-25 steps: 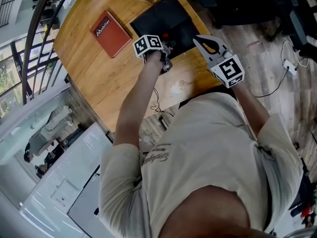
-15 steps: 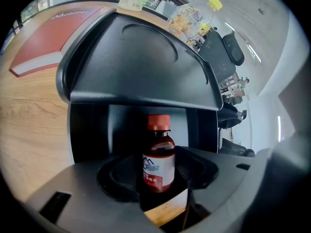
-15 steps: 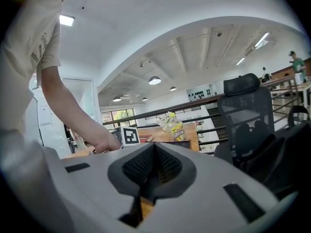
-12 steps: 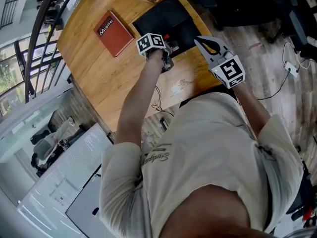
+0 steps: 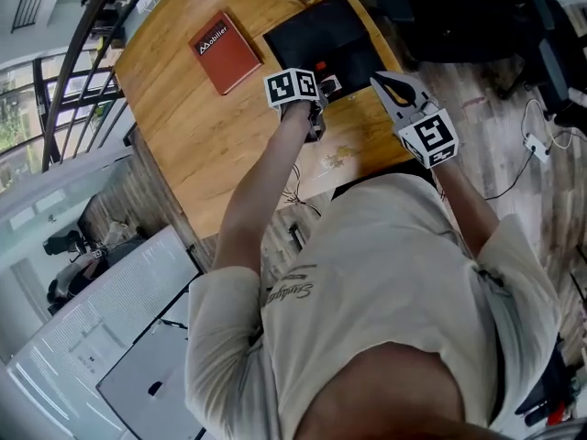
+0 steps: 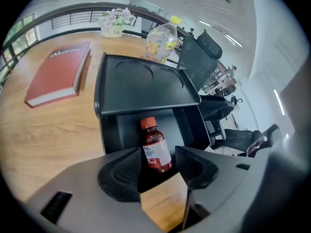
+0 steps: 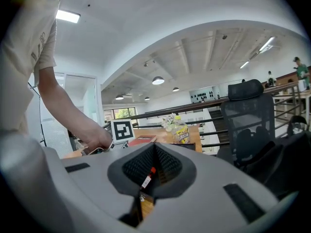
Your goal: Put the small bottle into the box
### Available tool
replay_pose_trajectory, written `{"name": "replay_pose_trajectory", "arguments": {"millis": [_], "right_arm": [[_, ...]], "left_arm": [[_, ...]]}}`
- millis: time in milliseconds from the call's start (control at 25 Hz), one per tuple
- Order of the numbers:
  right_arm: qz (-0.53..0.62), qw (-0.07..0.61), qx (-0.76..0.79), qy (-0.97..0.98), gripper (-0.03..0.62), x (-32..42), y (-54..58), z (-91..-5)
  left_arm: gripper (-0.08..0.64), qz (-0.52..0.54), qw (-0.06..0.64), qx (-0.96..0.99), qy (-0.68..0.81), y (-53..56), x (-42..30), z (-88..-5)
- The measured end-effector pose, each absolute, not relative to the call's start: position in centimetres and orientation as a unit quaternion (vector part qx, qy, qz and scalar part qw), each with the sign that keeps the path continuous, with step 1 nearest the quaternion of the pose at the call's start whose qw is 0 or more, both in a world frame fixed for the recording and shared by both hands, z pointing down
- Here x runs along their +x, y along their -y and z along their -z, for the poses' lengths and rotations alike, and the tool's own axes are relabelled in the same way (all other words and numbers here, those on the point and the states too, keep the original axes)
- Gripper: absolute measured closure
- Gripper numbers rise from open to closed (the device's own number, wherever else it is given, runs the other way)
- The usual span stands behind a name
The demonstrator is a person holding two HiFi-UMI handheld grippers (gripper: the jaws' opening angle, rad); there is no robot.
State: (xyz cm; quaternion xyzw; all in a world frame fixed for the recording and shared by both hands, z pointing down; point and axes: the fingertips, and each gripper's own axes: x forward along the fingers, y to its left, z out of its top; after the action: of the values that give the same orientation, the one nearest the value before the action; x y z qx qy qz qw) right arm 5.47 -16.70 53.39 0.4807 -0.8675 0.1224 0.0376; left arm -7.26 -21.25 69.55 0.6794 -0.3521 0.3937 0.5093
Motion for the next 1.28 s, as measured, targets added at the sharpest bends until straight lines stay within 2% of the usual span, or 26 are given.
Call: {"name": "replay_pose_trajectory", "arguments": {"millis": [520, 600, 680, 800, 960, 1280], "right_arm": [[-0.083, 0.060, 0.458, 0.883, 0.598, 1.6, 16.0, -50.7], [-0.079, 0.065, 0.459, 0.883, 0.598, 1.2, 15.8, -50.4], [-0.076, 0.068, 0.462, 0.881, 0.598, 0.9, 15.4, -50.0], [-0.065, 0.073, 0.465, 0.880, 0.598, 0.6, 15.0, -49.3], [-0.051, 0.075, 0.467, 0.880, 0.598, 0.7, 14.1, -48.5], [-0.009, 0.088, 0.453, 0.887, 0.598, 0.6, 13.9, -45.7]], "left_arm": [[0.370, -0.367, 0.387, 0.781, 0.327, 19.2, -9.6, -62.9], [0.398, -0.357, 0.381, 0.789, 0.324, 18.6, -9.7, -62.5], [0.454, -0.342, 0.373, 0.798, 0.326, 18.1, -10.1, -61.9], [0.509, -0.323, 0.329, 0.821, 0.337, 18.1, -10.7, -60.2], [0.518, -0.278, 0.253, 0.855, 0.357, 18.7, -10.8, -56.7], [0.523, -0.154, 0.181, 0.890, 0.388, 20.3, -10.7, -47.9]]}}
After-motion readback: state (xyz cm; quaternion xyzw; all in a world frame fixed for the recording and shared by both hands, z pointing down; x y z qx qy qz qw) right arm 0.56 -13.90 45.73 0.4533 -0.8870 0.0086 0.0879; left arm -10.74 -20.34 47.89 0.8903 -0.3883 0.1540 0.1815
